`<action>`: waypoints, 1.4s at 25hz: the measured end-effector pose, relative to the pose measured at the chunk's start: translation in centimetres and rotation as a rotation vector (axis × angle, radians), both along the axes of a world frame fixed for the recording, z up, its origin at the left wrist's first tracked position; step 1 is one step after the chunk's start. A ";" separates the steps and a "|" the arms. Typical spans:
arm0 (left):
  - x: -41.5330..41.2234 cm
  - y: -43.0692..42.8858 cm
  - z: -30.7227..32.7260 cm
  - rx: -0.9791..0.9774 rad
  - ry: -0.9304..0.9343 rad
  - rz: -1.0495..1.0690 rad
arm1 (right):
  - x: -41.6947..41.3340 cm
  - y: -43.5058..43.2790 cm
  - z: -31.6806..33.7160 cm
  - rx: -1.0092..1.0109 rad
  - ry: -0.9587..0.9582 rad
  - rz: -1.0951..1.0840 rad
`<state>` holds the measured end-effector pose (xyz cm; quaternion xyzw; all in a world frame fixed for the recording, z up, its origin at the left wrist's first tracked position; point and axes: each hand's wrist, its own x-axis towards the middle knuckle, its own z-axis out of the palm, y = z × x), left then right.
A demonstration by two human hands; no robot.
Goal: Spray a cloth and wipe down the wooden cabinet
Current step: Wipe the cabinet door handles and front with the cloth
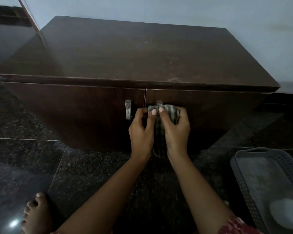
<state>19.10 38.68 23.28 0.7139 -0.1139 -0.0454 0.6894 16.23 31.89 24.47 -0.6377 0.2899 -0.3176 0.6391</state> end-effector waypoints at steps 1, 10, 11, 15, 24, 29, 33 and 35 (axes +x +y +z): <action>0.2 -0.2 0.1 0.000 -0.010 0.005 | 0.2 0.0 0.2 -0.006 0.007 -0.022; -0.2 -0.5 -1.2 0.041 0.014 0.032 | 0.0 0.1 -0.4 0.073 0.113 -0.036; -0.3 -0.5 -1.2 0.038 0.018 0.035 | -0.1 0.1 -0.4 0.060 0.126 -0.045; 0.3 -0.9 -0.3 0.016 0.004 0.065 | 0.6 0.0 0.7 -0.026 0.180 -0.075; 0.5 -0.6 -0.7 0.068 -0.004 0.064 | 0.6 0.5 1.1 -0.075 0.240 -0.086; 1.3 -0.6 0.0 0.081 -0.042 0.055 | 1.0 0.2 1.7 -0.108 0.212 -0.094; 0.6 0.0 -1.3 0.109 -0.026 0.025 | 0.0 1.0 0.2 -0.057 0.198 -0.069; 0.4 0.0 -1.4 0.097 -0.014 0.027 | 0.0 1.1 0.0 -0.058 0.189 -0.081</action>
